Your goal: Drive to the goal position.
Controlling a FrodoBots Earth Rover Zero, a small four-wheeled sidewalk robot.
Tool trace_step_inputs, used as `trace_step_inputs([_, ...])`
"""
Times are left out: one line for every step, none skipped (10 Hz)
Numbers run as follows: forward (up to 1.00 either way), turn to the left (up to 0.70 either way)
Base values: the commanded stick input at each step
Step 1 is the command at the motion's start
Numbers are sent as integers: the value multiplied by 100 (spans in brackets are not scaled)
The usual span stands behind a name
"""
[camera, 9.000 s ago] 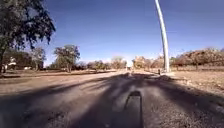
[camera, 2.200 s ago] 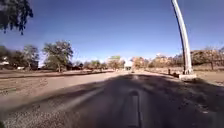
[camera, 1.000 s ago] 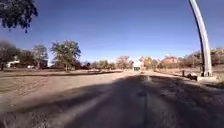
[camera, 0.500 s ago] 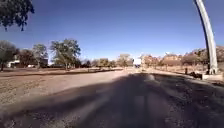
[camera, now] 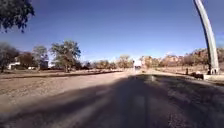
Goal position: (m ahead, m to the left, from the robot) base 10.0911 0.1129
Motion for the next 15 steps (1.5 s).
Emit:
trace_step_inputs([70, 0])
trace_step_inputs([70, 0])
trace_step_inputs([70, 0])
trace_step_inputs([70, 0])
trace_step_inputs([70, 0])
trace_step_inputs([70, 0])
trace_step_inputs([70, 0])
trace_step_inputs([70, 0])
trace_step_inputs([70, 0])
trace_step_inputs([70, 0])
trace_step_inputs([70, 0])
trace_step_inputs([70, 0])
trace_step_inputs([70, 0])
trace_step_inputs([70, 0])
trace_step_inputs([70, 0])
